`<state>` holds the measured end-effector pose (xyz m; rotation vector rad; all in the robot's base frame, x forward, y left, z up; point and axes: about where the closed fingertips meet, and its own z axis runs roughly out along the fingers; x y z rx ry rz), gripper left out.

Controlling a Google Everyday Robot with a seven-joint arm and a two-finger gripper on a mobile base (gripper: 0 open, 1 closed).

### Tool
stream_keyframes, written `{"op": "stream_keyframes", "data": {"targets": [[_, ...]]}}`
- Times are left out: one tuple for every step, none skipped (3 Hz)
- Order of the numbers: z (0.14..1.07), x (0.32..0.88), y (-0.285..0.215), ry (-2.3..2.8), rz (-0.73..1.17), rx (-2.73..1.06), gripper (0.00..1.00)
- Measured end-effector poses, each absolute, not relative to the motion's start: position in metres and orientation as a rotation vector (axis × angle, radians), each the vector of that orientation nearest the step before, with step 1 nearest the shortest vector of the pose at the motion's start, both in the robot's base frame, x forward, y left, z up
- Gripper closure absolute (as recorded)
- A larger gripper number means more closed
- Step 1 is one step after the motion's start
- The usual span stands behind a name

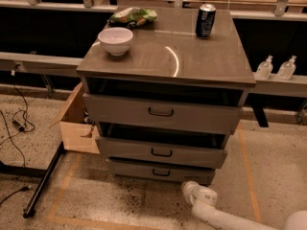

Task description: Close bottom drawer

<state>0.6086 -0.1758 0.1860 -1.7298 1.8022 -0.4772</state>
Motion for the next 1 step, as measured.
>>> {"op": "stream_keyframes", "data": {"targets": [[0.1858, 0.6083, -0.1752, 1.802, -0.475, -1.730, 0.59]]}}
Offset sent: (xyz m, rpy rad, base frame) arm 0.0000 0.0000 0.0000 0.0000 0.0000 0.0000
